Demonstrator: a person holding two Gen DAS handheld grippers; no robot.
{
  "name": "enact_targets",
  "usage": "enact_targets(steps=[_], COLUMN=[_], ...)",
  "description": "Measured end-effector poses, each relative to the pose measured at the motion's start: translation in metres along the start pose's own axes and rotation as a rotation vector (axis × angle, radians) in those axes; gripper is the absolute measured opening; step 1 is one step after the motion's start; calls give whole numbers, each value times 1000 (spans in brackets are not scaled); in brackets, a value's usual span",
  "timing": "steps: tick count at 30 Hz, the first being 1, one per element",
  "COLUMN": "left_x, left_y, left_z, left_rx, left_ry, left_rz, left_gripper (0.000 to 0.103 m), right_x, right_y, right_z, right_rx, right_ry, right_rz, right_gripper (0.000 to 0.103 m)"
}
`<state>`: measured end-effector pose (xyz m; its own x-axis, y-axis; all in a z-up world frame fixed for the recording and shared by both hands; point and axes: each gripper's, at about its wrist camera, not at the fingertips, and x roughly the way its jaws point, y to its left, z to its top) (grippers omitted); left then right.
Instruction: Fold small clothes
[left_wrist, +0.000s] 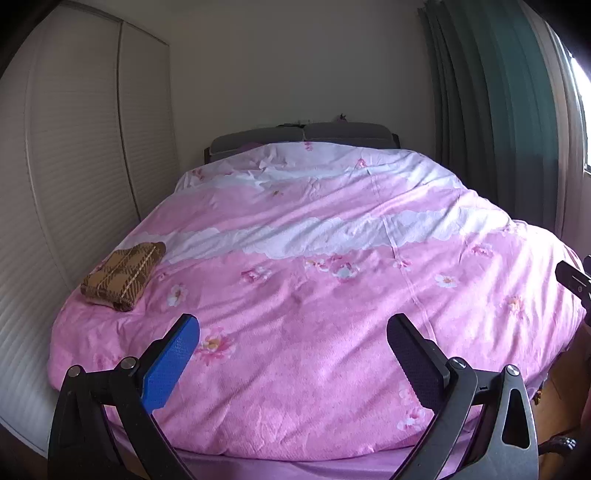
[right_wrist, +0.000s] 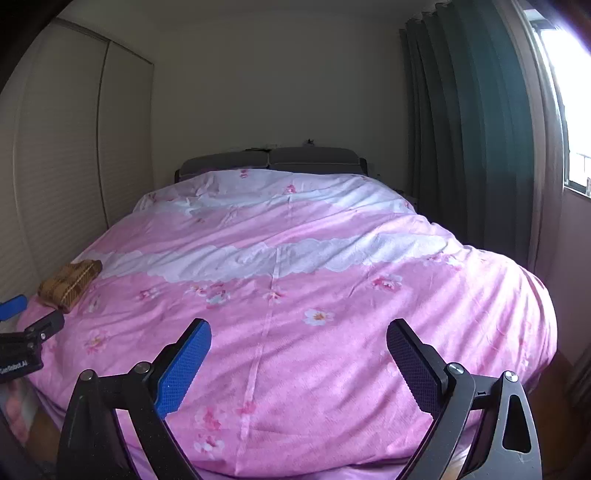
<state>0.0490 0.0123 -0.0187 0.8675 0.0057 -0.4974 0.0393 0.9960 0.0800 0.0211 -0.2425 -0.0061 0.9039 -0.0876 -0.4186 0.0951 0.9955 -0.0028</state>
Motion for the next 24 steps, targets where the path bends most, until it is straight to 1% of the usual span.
enact_targets(steps=[3, 6, 14, 20, 24], left_x=[-1, -3, -4, -6, -6], left_y=[6, 9, 9, 9, 10], left_z=[-3, -6, -7, -7, -8], left_rx=[-20, -38, -30, -32, -29], left_ry=[15, 14, 20, 21, 21], left_rz=[-3, -3, -6, -10, -12], left_gripper=[103, 103, 103, 103, 103], right_x=[-4, -7, -9, -13, -11], right_y=[1, 4, 3, 3, 1], right_z=[0, 0, -3, -5, -6], right_rx=[5, 13, 19, 14, 18], right_ry=[2, -3, 12, 1, 9], right_rz=[2, 2, 9, 3, 7], right_gripper=[98, 98, 98, 98, 98])
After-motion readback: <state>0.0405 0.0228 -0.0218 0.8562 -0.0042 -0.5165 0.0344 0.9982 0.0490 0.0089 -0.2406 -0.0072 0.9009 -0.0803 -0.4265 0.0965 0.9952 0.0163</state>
